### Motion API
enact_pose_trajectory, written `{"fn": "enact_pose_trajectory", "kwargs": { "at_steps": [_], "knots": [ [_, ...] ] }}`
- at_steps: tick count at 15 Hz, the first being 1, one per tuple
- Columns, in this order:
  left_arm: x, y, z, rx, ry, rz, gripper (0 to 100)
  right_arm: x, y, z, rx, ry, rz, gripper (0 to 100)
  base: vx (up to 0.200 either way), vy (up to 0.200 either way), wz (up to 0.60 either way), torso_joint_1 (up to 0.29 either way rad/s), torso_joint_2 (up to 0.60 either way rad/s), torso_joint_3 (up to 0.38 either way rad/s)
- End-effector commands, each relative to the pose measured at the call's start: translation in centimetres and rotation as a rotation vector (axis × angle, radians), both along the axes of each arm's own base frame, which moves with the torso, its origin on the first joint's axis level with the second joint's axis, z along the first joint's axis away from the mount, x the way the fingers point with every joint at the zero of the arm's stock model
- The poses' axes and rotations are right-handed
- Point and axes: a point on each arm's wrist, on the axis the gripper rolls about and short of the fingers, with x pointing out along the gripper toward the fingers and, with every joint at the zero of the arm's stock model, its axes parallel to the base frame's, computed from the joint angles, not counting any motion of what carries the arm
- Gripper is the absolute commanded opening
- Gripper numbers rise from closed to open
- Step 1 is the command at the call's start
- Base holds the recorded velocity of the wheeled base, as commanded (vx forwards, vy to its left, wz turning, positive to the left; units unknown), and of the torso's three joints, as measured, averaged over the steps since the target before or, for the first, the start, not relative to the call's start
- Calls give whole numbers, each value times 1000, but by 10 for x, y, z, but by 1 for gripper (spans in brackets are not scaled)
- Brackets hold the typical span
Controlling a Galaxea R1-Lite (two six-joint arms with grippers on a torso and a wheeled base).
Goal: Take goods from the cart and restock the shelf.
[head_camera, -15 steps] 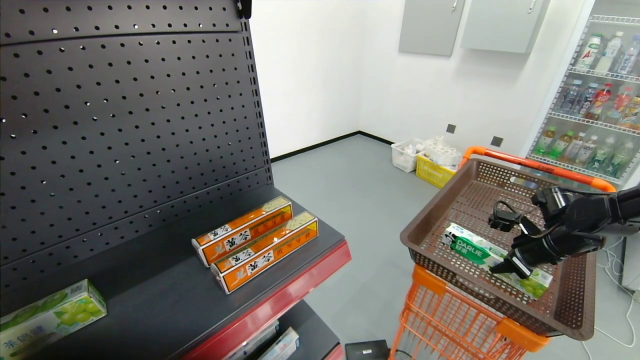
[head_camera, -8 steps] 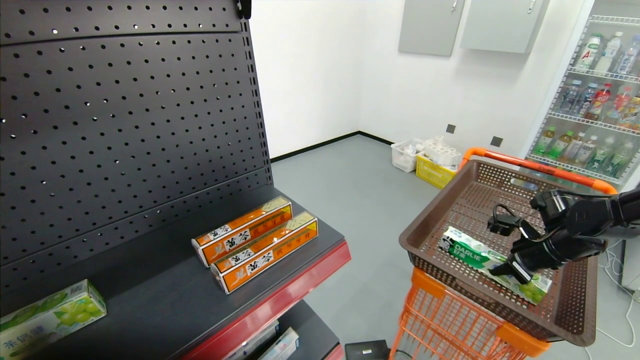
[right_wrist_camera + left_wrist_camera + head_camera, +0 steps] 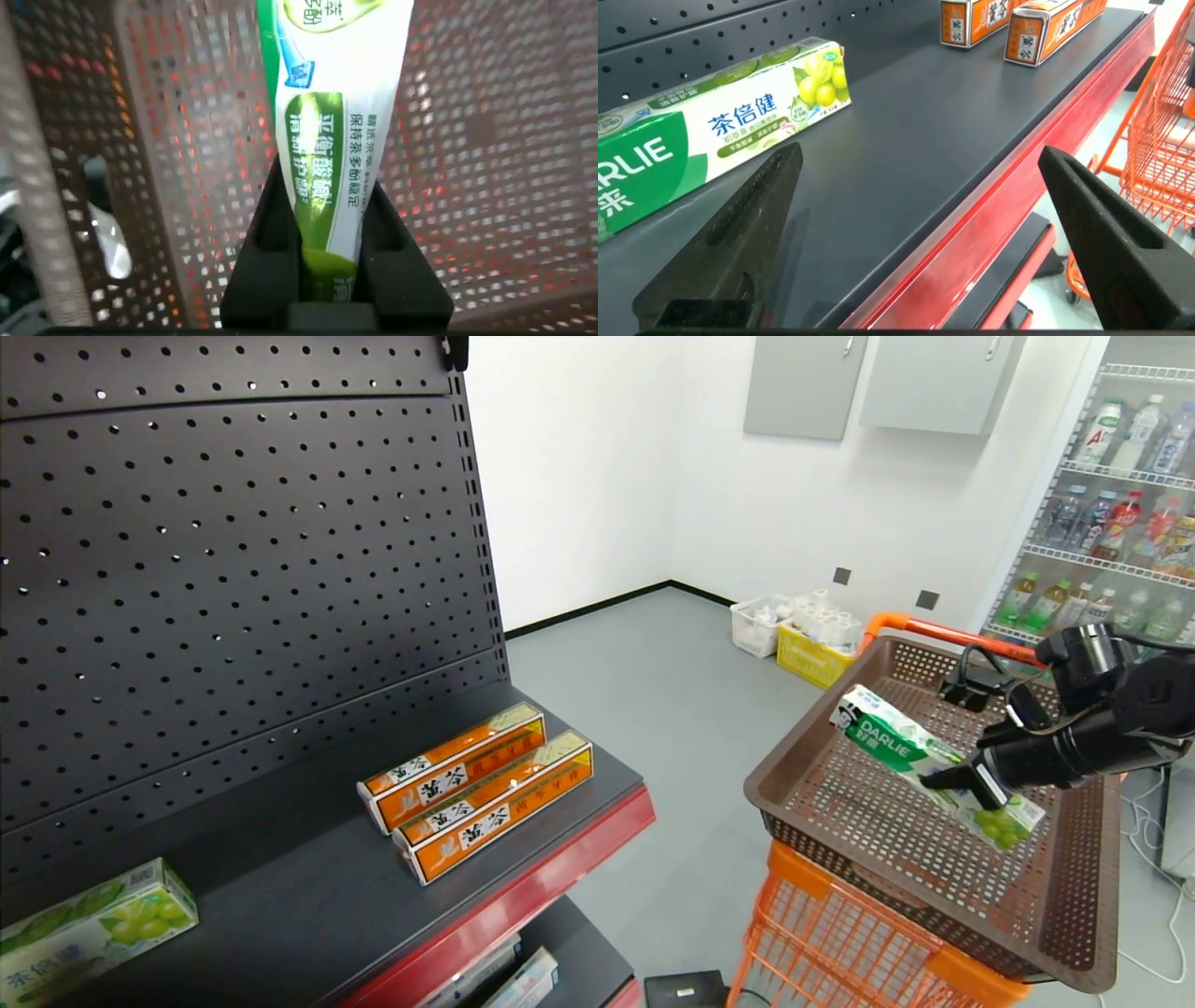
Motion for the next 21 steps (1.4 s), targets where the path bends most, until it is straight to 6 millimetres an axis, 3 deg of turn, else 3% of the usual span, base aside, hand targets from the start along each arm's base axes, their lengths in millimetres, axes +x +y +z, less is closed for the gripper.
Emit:
{"fn": "enact_pose_trajectory", "kwargs": {
  "at_steps": [1, 3, 8, 11, 14, 18, 21],
  "knots": [
    [0, 0, 0, 0, 0, 0, 100, -22, 9, 46, 13, -160, 31, 0, 0, 0, 0, 0, 0, 0],
    [0, 0, 0, 0, 0, 0, 100, -36, 21, 72, 55, -259, 36, 0, 0, 0, 0, 0, 0, 0],
    [0, 0, 0, 0, 0, 0, 100, -62, 64, 97, 278, -479, 45, 0, 0, 0, 0, 0, 0, 0],
    [0, 0, 0, 0, 0, 0, 100, -100, 79, 116, 369, -582, 88, 0, 0, 0, 0, 0, 0, 0],
    [0, 0, 0, 0, 0, 0, 100, -114, 86, 118, 413, -689, 127, 0, 0, 0, 0, 0, 0, 0],
    [0, 0, 0, 0, 0, 0, 100, -152, 113, 132, 522, -769, 143, 0, 0, 0, 0, 0, 0, 0],
    [0, 0, 0, 0, 0, 0, 100, -164, 111, 127, 522, -758, 154, 0, 0, 0, 0, 0, 0, 0]
  ]
}}
